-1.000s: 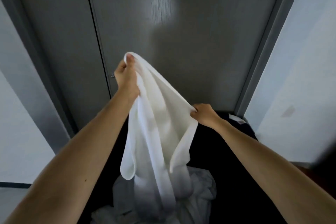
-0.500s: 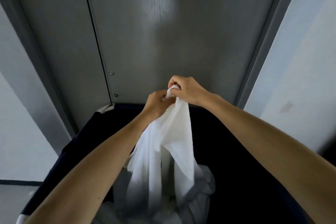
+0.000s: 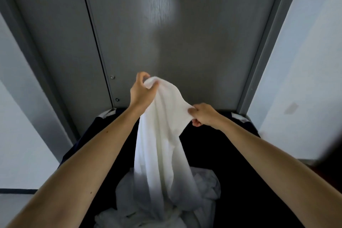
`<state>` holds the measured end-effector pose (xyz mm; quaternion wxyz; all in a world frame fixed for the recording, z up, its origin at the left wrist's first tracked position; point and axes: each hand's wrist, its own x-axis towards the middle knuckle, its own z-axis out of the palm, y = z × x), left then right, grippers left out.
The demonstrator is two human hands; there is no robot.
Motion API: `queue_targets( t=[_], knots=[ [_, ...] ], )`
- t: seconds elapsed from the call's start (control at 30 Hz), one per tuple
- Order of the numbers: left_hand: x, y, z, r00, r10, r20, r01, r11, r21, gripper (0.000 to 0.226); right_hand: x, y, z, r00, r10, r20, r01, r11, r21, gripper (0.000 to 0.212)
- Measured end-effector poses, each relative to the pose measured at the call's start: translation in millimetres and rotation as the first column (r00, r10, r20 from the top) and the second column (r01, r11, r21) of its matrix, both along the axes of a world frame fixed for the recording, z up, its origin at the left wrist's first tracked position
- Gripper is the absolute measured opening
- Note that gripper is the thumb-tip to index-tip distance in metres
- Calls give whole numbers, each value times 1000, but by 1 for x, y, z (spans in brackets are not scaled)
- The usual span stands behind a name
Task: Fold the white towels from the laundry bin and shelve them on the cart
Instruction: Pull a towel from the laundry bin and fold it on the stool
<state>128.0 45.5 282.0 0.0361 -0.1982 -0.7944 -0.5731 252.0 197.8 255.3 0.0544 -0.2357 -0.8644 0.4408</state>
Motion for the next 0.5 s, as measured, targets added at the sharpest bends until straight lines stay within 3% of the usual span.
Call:
queue_targets(
  t=[0.07,0.13,0.23,0.27,0.37,0.43,0.5],
  knots=[
    [5,-2,-12,1000,-30,-1,30,985,-172,34,-2,0,3,997,-22,-74,18,998,-65,29],
    [13,-1,-25,988,-149,-46,125,933,-337,35,-5,-3,2,996,39,-84,-46,996,-74,15],
    [23,-1,-36,941,-338,-6,277,782,-559,22,-6,-12,-9,992,84,-92,-90,993,-72,36],
    [25,-1,-37,932,-363,15,300,746,-595,19,-6,-13,-11,990,75,-117,-90,988,-129,34],
    [22,-2,-37,941,-338,1,275,763,-586,14,-4,-13,-10,975,145,-171,-194,928,-319,18],
    [18,-6,-38,955,-298,6,259,818,-514,8,-3,-11,-5,943,310,-119,-331,909,-255,14],
    [15,-11,-43,962,-271,43,263,866,-426,4,-4,-13,-3,932,358,-56,-361,929,-85,15]
  ],
)
